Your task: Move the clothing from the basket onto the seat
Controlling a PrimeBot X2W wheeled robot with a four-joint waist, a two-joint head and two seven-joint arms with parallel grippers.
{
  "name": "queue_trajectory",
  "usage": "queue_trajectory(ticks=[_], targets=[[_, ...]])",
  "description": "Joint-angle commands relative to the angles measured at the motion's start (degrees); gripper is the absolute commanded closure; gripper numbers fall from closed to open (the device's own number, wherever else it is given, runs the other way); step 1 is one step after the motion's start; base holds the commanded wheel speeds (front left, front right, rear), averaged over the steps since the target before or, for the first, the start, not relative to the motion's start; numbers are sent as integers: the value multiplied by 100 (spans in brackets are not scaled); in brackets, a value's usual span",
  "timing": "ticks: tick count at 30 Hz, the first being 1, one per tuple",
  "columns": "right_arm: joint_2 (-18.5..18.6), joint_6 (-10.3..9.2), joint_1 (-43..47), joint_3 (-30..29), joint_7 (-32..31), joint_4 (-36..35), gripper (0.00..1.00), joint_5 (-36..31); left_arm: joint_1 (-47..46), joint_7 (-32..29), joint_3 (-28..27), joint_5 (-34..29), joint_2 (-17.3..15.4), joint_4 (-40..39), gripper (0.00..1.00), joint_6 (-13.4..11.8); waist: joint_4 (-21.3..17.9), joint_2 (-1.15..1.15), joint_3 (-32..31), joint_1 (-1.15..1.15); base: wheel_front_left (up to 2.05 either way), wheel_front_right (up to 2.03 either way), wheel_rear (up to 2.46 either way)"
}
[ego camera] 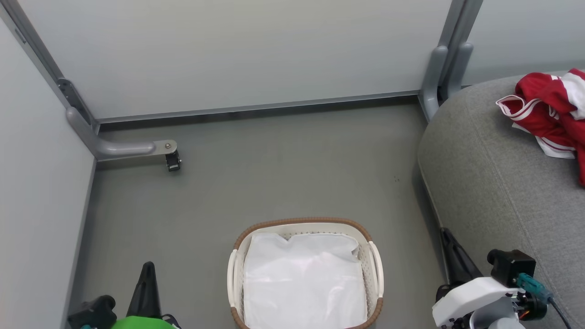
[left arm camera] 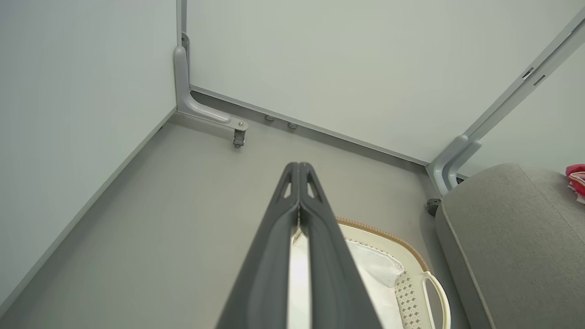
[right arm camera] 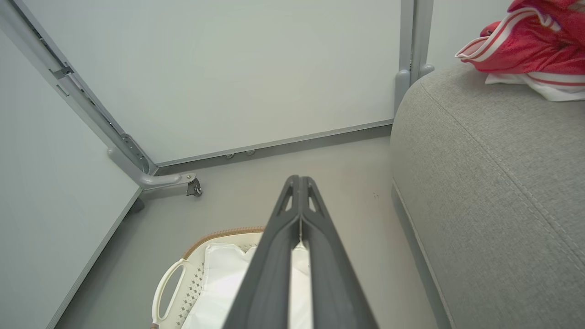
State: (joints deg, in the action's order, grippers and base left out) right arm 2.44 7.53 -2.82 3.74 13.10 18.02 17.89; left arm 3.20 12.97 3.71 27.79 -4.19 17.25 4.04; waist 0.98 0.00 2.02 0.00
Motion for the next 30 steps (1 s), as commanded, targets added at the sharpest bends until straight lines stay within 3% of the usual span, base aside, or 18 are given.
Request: queue_trajectory(ticks=[1, 30], targets=[[32, -1, -91, -52, -49, -109, 100, 290, -123, -53, -65, 236, 5, -85, 100, 37, -1, 0, -3, 0, 0, 0, 0], [93, -2, -201, -342, -689, -229, 100, 2928, -442, -734, -413, 2485, 49, -188, 100, 156, -25, 0, -47, 0, 0, 0, 0]])
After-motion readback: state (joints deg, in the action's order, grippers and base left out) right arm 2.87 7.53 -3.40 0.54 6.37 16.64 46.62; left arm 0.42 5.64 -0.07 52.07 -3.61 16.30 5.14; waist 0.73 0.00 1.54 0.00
